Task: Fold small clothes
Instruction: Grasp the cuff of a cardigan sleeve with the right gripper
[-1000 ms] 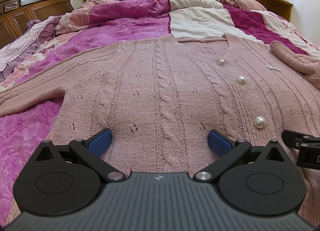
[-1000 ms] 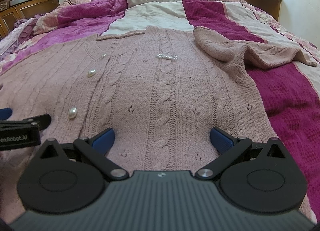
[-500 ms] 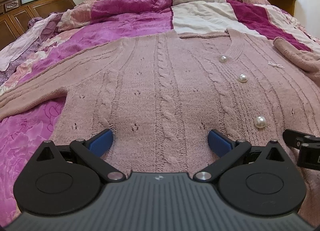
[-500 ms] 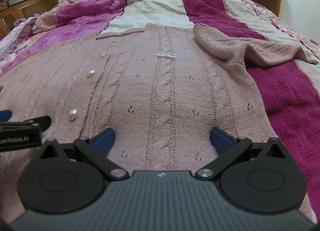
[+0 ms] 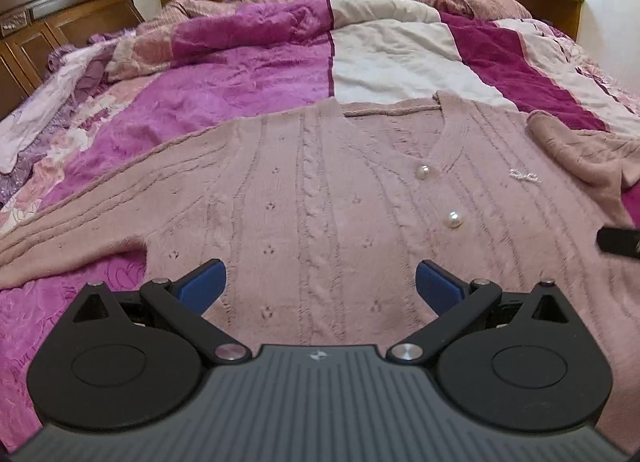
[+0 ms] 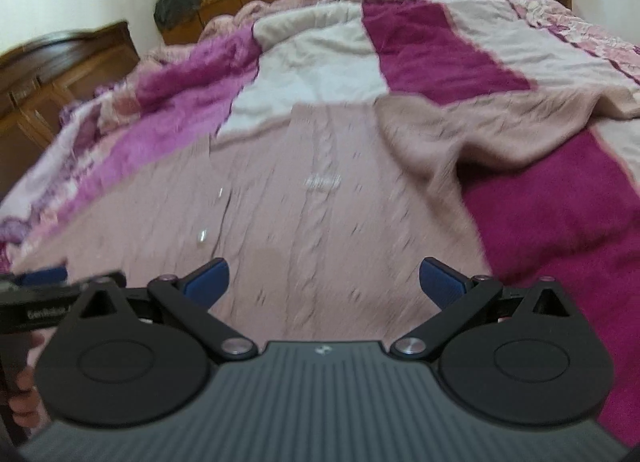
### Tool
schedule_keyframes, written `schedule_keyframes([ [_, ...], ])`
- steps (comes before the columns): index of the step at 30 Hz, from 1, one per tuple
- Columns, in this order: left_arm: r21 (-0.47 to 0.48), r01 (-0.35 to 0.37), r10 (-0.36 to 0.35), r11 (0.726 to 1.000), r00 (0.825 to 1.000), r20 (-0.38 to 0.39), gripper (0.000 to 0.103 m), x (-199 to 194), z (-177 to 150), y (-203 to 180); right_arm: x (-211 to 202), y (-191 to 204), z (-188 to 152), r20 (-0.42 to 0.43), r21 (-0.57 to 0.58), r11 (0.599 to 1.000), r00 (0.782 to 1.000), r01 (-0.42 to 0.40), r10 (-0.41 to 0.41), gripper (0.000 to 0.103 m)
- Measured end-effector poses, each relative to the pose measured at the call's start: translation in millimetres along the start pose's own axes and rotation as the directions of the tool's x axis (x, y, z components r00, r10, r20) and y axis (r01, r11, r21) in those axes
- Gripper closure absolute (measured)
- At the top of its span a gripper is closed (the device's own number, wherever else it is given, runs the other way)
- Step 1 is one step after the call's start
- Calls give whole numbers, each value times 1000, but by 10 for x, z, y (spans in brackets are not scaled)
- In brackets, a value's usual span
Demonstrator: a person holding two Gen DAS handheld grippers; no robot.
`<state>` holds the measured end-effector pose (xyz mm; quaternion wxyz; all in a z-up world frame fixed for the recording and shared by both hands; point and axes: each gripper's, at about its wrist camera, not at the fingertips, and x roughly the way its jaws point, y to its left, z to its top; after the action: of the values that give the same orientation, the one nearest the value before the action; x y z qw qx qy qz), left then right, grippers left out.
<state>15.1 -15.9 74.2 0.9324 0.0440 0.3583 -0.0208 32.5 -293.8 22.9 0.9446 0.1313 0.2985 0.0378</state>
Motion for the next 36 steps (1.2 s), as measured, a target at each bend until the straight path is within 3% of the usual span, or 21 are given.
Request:
schedule_keyframes([
  [7,-25,55,-55,998,998,7,0,-85,180,-98,35,-725,417,50,179,983,997,44,-54,0],
  [12,-24,43,-43,999,999,-30,0,46,175,-151,190,-1264,580,53,289,950,989,117,-138,0],
  [17,-35,9,-12,999,997,-82,0,237,115,-145,357,-1680,668,57,379,917,985,128,-161,0],
  [23,-30,-29,25,999,994,-109,0,359,71,-133,633,-2050,776,55,434,887,978,159,-202,0],
  [32,-20,-66,63,998,989,-134,0,433,66,-102,944,-2231,983,103,409,902,976,135,-193,0],
  [33,-17,-69,66,997,988,-137,0,435,67,-109,967,-2234,994,114,400,907,976,128,-188,4],
  [36,-10,-73,71,997,988,-141,0,434,61,-116,1025,-2266,1019,112,392,910,975,136,-194,35],
])
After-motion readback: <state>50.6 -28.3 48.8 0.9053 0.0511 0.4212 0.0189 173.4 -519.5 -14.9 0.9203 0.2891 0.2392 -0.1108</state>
